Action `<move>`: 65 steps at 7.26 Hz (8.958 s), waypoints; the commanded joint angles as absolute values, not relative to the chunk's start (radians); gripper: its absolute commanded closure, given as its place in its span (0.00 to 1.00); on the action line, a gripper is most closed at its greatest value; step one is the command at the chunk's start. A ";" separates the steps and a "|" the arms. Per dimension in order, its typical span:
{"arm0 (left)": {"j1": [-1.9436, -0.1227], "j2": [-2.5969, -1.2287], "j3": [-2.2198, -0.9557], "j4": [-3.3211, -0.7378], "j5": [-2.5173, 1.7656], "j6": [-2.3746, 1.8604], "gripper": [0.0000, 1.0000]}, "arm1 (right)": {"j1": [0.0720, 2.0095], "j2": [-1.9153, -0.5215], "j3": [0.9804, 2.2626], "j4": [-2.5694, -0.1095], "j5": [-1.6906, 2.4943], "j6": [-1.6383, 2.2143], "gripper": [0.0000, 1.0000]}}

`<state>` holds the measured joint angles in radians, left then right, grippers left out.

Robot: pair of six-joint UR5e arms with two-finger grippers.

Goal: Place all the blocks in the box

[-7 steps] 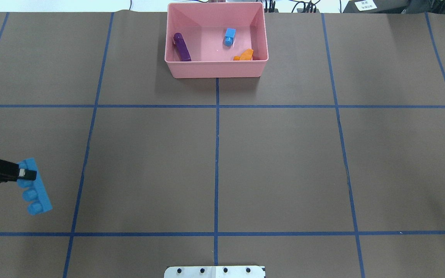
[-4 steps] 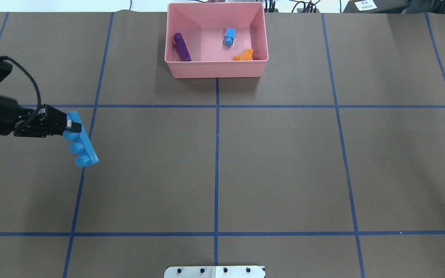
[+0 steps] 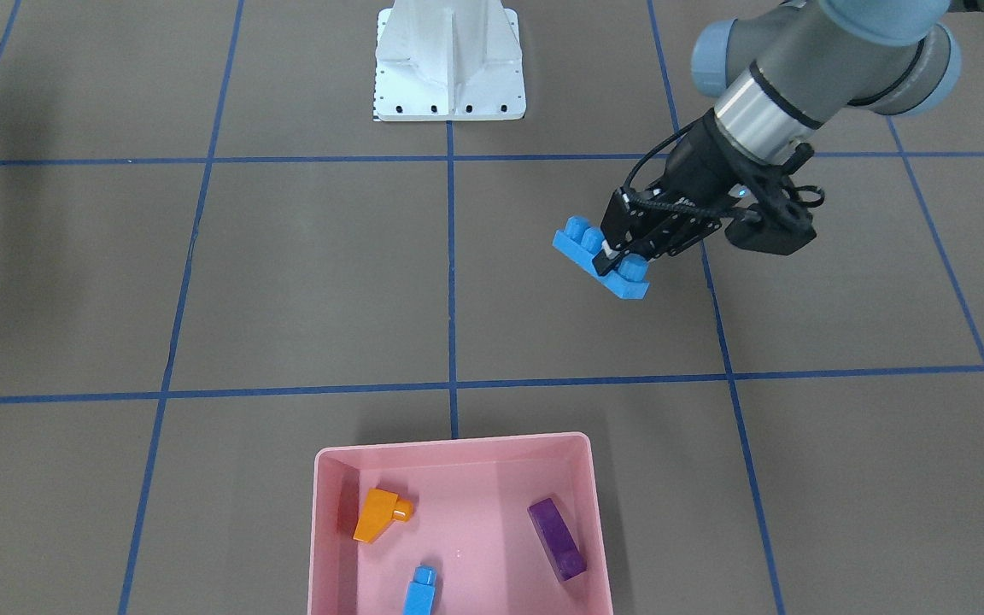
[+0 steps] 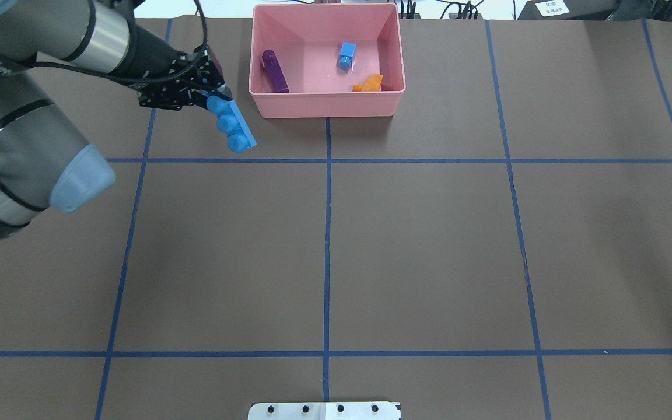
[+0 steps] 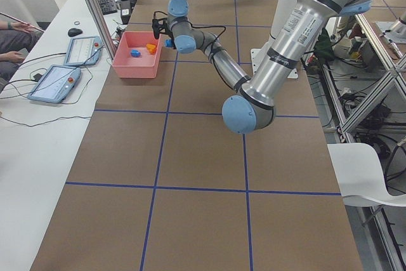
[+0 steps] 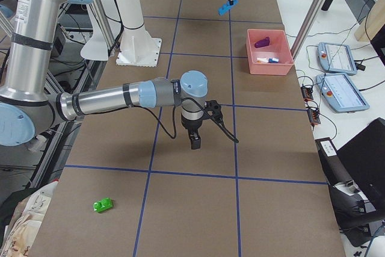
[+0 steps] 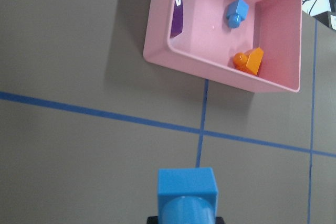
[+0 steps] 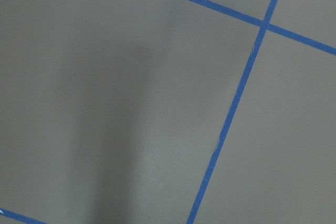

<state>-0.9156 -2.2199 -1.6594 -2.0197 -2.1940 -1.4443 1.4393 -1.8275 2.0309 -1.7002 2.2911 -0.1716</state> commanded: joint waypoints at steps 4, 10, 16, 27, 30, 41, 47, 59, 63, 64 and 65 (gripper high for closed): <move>-0.910 -2.706 -0.920 -2.000 -1.984 -1.517 1.00 | 1.443 -1.845 2.014 -1.701 2.295 -0.175 0.00; -0.833 -2.677 -0.995 -1.950 -2.041 -1.377 0.00 | 1.447 -1.905 2.013 -1.698 2.301 -0.175 0.00; -0.847 -2.120 -1.609 -1.802 -2.103 -0.976 0.00 | 1.445 -2.328 1.707 -0.957 2.290 -0.198 0.01; -0.845 -2.088 -1.758 -1.732 -2.102 -0.977 0.00 | 1.436 -2.318 1.419 -0.828 2.407 -0.271 0.58; -0.845 -2.074 -1.763 -1.733 -2.103 -0.977 0.00 | 1.433 -2.298 1.420 -0.822 2.379 -0.298 1.00; -1.171 -1.676 -1.956 -1.509 -2.219 -0.173 0.00 | 1.447 -1.383 1.859 -1.910 2.393 0.119 1.00; -1.432 -1.540 -1.863 -1.528 -2.247 0.180 0.00 | 1.145 -0.719 1.449 -1.896 2.393 0.717 1.00; -1.453 -1.519 -1.835 -1.528 -2.286 0.229 0.00 | 0.789 -0.265 0.606 -1.081 2.013 1.292 0.17; -1.453 -1.514 -1.812 -1.528 -2.318 0.227 0.00 | 0.791 -0.270 0.629 -1.175 2.093 1.281 0.01; -1.454 -1.496 -1.807 -1.528 -2.316 0.229 0.00 | 0.836 -0.276 0.693 -1.289 2.153 1.223 0.01; -1.456 -1.461 -1.757 -1.538 -2.316 0.232 0.00 | 0.877 -0.296 0.809 -1.465 2.201 1.135 0.01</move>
<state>-1.4541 -1.4941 -1.7974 -1.5305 -2.3162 0.2289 0.8291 -0.2783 0.6959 -1.2855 2.1384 1.2261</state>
